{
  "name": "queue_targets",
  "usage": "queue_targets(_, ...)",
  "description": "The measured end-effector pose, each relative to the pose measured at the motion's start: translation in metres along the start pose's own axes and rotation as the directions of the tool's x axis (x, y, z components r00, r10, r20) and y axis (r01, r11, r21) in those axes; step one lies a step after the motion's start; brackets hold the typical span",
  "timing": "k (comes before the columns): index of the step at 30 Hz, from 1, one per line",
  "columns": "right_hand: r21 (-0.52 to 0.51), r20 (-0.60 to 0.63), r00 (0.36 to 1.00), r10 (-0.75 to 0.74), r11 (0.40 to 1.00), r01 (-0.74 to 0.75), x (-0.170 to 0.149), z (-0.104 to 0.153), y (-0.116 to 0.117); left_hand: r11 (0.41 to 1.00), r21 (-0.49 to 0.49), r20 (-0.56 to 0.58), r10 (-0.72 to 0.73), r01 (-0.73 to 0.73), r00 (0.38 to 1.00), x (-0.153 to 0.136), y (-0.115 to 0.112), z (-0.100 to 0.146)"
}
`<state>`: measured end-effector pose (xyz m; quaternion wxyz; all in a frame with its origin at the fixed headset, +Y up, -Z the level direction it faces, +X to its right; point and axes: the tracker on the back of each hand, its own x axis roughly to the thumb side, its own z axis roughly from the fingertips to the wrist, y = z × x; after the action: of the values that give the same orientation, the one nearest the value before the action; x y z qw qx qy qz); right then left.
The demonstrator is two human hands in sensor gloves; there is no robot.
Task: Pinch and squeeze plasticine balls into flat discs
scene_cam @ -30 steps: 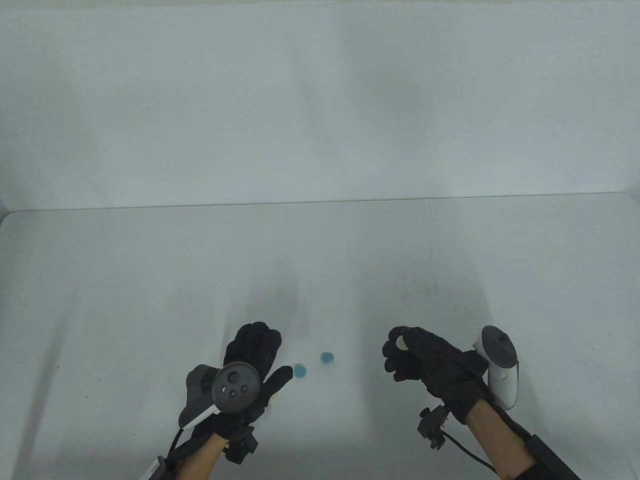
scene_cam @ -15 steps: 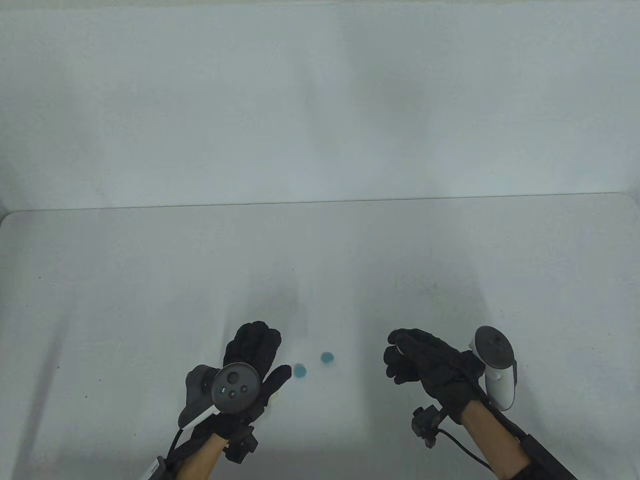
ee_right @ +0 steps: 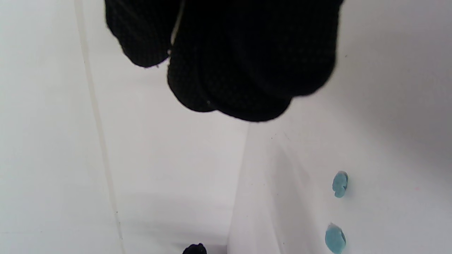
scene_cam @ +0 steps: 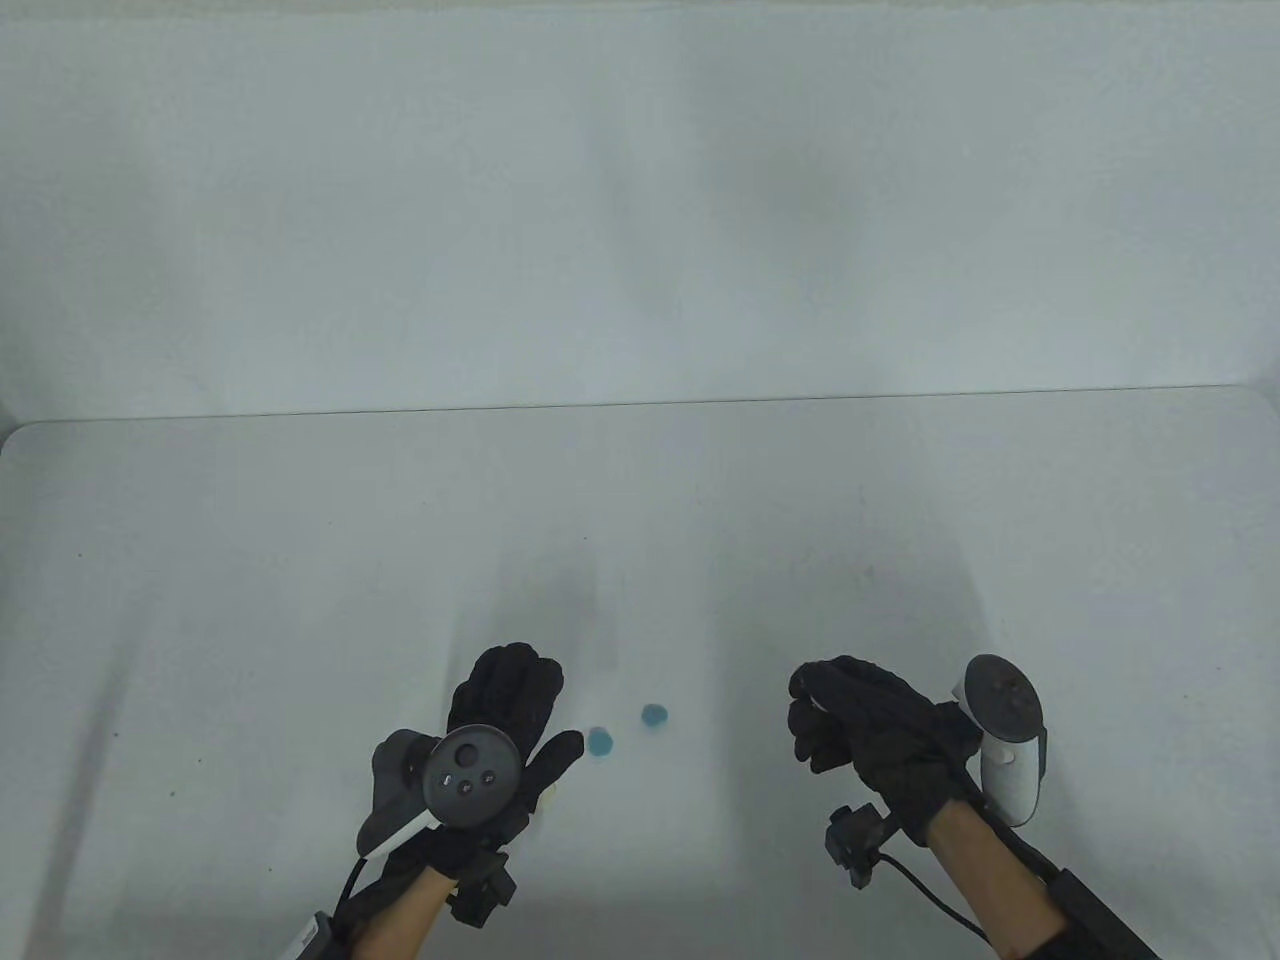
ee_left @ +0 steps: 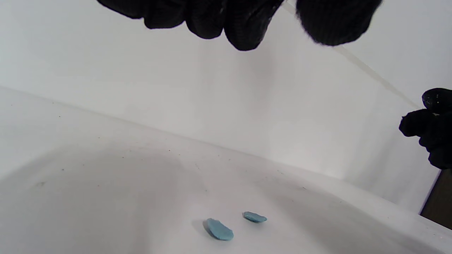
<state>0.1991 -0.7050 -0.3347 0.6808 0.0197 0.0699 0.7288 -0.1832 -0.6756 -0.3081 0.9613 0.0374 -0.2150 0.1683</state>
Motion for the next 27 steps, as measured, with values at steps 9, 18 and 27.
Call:
queue_targets(9,0.013,-0.030,0.999,0.026,1.000,-0.025,-0.004,0.000,0.002,1.000,0.009,-0.007,0.011,-0.011,1.000,0.001,0.001,-0.002)
queue_targets(18,0.125,-0.048,0.998,-0.049,0.991,0.055,-0.010,-0.001,0.000,1.000,0.004,-0.004,0.002,-0.002,1.000,0.004,0.000,-0.003)
queue_targets(27,0.111,-0.044,0.999,0.013,0.994,-0.008,-0.007,-0.002,0.001,1.000,0.012,-0.001,0.010,-0.010,1.000,0.003,0.001,-0.002)
